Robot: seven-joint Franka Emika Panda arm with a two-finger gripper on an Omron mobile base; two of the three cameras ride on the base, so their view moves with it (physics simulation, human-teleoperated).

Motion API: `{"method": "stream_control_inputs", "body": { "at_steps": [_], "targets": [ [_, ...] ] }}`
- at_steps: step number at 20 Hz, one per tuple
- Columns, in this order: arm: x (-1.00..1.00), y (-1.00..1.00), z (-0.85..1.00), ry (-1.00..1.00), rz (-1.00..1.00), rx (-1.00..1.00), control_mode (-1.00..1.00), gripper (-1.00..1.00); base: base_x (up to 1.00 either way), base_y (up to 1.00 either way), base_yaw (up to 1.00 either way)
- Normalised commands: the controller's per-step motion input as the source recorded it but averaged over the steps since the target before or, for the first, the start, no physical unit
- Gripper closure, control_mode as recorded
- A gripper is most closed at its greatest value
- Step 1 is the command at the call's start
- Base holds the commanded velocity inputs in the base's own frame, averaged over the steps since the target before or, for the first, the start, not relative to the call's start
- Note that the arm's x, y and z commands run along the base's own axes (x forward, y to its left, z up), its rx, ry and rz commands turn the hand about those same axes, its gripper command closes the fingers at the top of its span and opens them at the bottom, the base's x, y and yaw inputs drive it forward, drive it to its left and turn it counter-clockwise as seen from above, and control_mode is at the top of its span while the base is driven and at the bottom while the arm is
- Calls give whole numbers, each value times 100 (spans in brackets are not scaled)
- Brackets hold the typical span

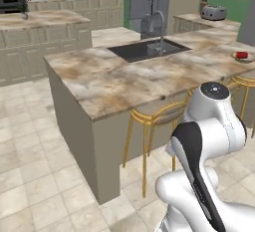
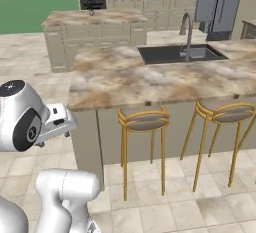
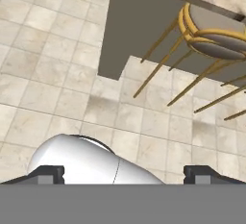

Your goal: Open the fridge, grab two sodas, and place both sodas inside the bowl with ice on the dining counter.

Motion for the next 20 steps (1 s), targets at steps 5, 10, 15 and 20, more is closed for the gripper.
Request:
{"method": "stream_control_inputs", "body": {
  "at_steps": [5,10,15,20],
  "targets": [
    [0,0,0,0,0,0,100,-100,44,100,-1],
    [0,0,0,0,0,0,100,-100,38,100,-14],
    [0,0,0,0,0,0,100,-100,36,100,-20],
    [0,0,0,0,0,0,100,-100,37,100,-22]
  ]
}}
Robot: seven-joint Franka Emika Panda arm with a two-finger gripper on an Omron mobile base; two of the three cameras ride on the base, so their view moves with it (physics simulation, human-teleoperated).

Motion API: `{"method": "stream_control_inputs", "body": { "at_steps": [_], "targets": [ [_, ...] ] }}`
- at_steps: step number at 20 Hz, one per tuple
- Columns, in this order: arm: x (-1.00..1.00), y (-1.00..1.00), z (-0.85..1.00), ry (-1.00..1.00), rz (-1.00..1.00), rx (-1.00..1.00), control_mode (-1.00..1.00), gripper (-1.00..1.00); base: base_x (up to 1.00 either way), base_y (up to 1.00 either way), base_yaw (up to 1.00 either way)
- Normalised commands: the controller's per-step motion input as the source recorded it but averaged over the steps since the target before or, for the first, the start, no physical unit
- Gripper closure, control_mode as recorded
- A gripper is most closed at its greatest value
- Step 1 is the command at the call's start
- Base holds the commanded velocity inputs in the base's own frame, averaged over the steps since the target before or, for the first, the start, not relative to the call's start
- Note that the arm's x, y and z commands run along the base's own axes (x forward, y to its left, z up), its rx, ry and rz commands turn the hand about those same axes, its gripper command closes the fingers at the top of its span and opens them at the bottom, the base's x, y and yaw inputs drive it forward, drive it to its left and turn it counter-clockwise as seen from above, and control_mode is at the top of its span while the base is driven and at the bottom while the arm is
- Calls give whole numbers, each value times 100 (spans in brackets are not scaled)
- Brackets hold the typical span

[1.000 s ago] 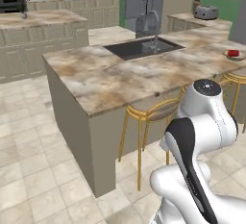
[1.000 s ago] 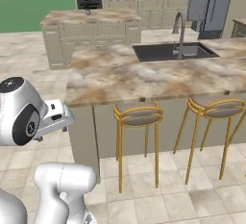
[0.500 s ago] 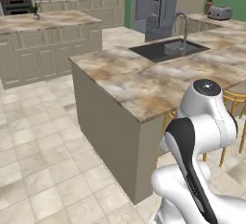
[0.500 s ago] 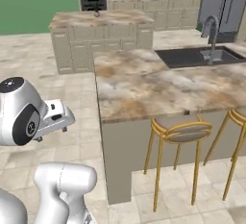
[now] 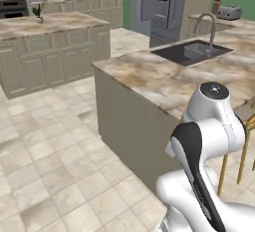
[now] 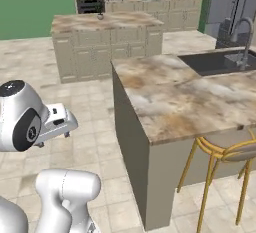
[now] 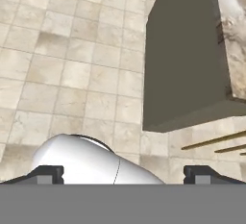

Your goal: Open the fridge, grab two sodas, and place both sodas inside the bowl with ice on the dining counter.

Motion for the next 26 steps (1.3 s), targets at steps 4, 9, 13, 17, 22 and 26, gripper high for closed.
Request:
{"method": "stream_control_inputs", "body": {
  "at_steps": [4,9,13,17,22,26],
  "targets": [
    [0,0,0,0,0,0,100,-100,48,100,-22],
    [0,0,0,0,0,0,100,-100,68,100,-20],
    [0,0,0,0,0,0,100,-100,78,90,-19],
    [0,0,0,0,0,0,100,-100,84,80,-18],
    [0,0,0,0,0,0,100,-100,87,73,-17],
    [0,0,0,0,0,0,100,-100,84,77,-18]
  ]
}}
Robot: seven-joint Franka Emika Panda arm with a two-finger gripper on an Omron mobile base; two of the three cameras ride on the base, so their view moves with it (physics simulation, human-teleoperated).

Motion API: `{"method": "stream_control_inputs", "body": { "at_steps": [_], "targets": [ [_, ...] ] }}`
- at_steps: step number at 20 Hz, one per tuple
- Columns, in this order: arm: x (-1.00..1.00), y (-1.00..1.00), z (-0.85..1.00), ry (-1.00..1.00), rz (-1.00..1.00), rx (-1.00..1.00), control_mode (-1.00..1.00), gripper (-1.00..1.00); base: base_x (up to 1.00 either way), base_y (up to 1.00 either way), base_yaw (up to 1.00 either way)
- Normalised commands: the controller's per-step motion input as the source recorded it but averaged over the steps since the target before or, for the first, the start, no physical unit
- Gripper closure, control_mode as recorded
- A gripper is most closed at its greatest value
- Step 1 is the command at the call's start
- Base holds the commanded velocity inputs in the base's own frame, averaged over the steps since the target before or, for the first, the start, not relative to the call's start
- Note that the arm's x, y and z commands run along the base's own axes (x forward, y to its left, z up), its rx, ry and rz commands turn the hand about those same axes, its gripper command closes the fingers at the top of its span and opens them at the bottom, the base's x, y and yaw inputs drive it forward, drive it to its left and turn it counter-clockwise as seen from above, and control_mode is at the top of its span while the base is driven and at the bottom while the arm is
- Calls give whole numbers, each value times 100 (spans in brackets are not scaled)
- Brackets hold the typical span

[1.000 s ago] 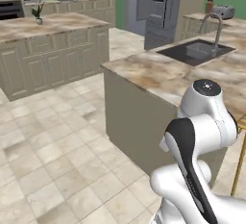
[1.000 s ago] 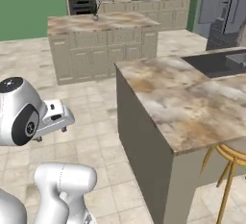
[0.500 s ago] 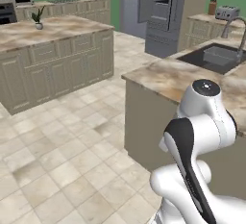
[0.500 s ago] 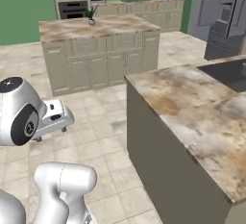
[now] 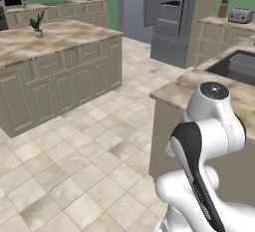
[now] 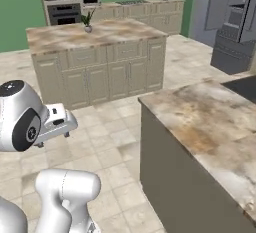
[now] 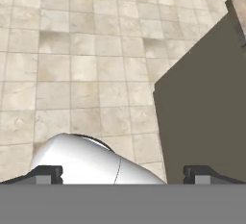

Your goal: Open the fridge, grab two sodas, and place both sodas inside the bowl with ice on the dining counter.

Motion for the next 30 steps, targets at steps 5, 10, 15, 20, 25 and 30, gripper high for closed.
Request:
{"method": "stream_control_inputs", "body": {
  "at_steps": [5,10,15,20,25,30],
  "targets": [
    [0,0,0,0,0,0,100,-100,87,70,-21],
    [0,0,0,0,0,0,100,-100,82,54,-26],
    [0,0,0,0,0,0,100,-100,79,45,-30],
    [0,0,0,0,0,0,100,-100,80,32,-34],
    [0,0,0,0,0,0,100,-100,78,13,-38],
    [0,0,0,0,0,0,100,-100,77,16,-39]
  ]
}}
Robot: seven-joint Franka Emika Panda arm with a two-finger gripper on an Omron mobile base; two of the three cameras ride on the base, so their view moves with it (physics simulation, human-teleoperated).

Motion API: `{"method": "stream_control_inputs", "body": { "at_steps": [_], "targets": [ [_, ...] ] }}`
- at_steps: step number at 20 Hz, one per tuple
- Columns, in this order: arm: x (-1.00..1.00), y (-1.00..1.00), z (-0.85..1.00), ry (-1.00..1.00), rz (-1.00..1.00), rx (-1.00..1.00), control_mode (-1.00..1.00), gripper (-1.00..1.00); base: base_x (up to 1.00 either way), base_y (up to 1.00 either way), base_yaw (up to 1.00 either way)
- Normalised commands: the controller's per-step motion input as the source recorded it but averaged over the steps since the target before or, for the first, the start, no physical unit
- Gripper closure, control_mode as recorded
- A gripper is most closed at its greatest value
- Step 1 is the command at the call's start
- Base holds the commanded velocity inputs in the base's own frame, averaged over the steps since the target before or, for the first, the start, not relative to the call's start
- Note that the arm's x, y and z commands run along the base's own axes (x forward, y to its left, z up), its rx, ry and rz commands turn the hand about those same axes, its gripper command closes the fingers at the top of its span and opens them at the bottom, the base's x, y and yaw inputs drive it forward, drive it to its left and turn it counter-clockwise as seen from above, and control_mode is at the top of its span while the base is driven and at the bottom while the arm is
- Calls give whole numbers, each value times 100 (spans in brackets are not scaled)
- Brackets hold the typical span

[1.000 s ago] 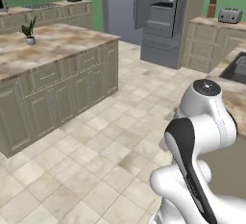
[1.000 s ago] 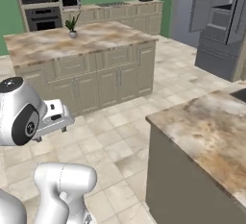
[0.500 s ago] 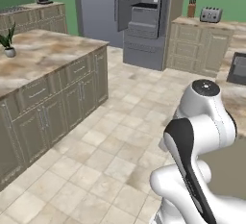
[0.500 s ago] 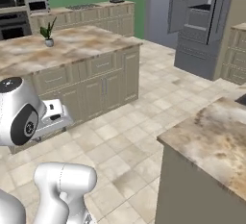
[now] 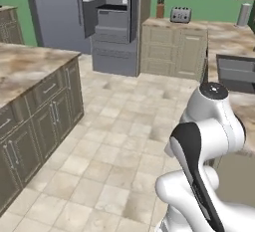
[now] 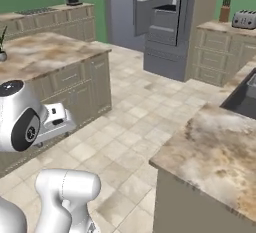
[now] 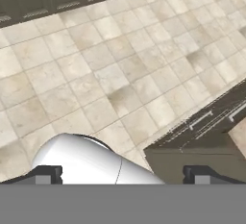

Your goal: Open the fridge, grab two sodas, and place both sodas inside the bowl with ice on the dining counter.

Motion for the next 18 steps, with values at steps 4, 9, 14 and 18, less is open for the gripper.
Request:
{"method": "stream_control_inputs", "body": {
  "at_steps": [4,9,14,18],
  "targets": [
    [0,0,0,0,0,0,100,-100,79,35,-39],
    [0,0,0,0,0,0,100,-100,91,49,-38],
    [0,0,0,0,0,0,100,-100,99,54,-33],
    [0,0,0,0,0,0,100,-100,99,56,-29]
  ]
}}
